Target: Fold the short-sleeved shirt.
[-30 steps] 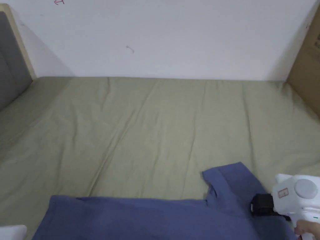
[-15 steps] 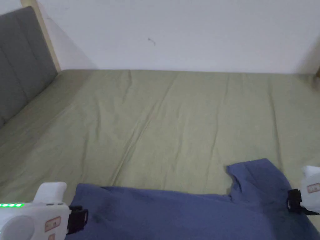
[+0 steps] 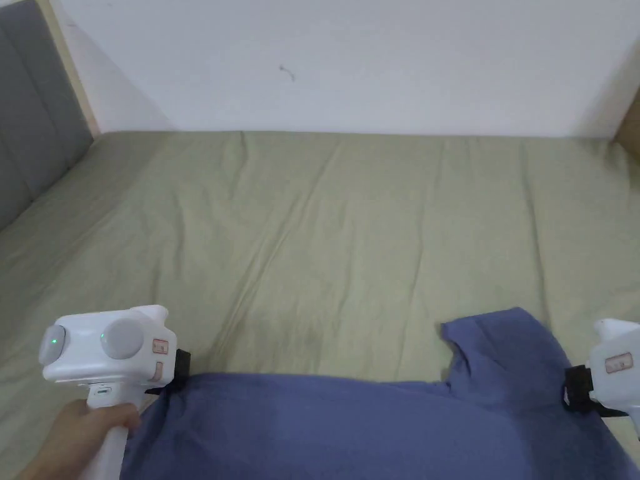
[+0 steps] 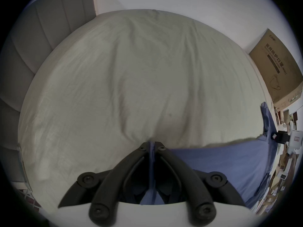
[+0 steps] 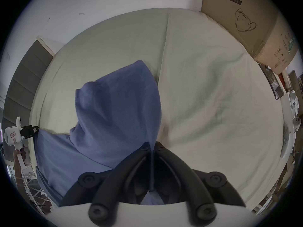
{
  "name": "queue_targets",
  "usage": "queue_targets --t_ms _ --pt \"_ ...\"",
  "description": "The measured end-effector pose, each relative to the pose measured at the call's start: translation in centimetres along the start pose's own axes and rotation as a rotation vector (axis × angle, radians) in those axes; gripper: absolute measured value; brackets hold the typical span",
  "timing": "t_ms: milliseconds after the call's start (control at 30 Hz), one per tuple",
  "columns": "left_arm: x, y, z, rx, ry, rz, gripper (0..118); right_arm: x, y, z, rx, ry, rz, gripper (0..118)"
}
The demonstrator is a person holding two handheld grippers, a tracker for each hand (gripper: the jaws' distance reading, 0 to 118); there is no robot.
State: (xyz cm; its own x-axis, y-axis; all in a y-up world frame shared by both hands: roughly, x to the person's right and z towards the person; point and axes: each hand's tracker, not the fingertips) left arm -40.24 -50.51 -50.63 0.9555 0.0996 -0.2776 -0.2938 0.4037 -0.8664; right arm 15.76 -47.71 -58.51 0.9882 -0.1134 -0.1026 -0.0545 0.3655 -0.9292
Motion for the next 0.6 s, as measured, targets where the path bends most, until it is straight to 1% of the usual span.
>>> queue_targets --t_ms 33,100,167,300,367,467,600 --pt "0.6 -0.1 0.4 0.0 0.039 -0.08 4 0.0 0.0 0.7 0.007 0.008 -0.003 2" --pt "1.1 -0.5 1.8 0.003 0.041 -0.122 4 -0.2 -0.1 2.6 0.029 0.023 -0.007 2" --pt "0.8 -1.0 3.9 0.031 0.003 -0.104 4 -0.2 -0.6 4.7 0.063 0.066 -0.007 2" --pt "-0.6 -2.5 9.5 0.142 -0.04 -0.084 4 -0.3 -2.5 9.3 0.11 0.097 0.003 2" --pt "-1.0 -4.5 13.6 0.19 -0.054 -0.096 4 -0.5 -4.3 12.0 0.146 0.106 0.027 2" --pt "-1.8 -7.5 17.9 0.243 -0.069 -0.116 4 -0.4 -7.8 15.7 0.184 0.115 0.053 2" --pt "-2.9 -13.1 21.8 0.269 -0.068 -0.117 4 0.3 -14.0 18.8 0.177 0.135 0.057 2"
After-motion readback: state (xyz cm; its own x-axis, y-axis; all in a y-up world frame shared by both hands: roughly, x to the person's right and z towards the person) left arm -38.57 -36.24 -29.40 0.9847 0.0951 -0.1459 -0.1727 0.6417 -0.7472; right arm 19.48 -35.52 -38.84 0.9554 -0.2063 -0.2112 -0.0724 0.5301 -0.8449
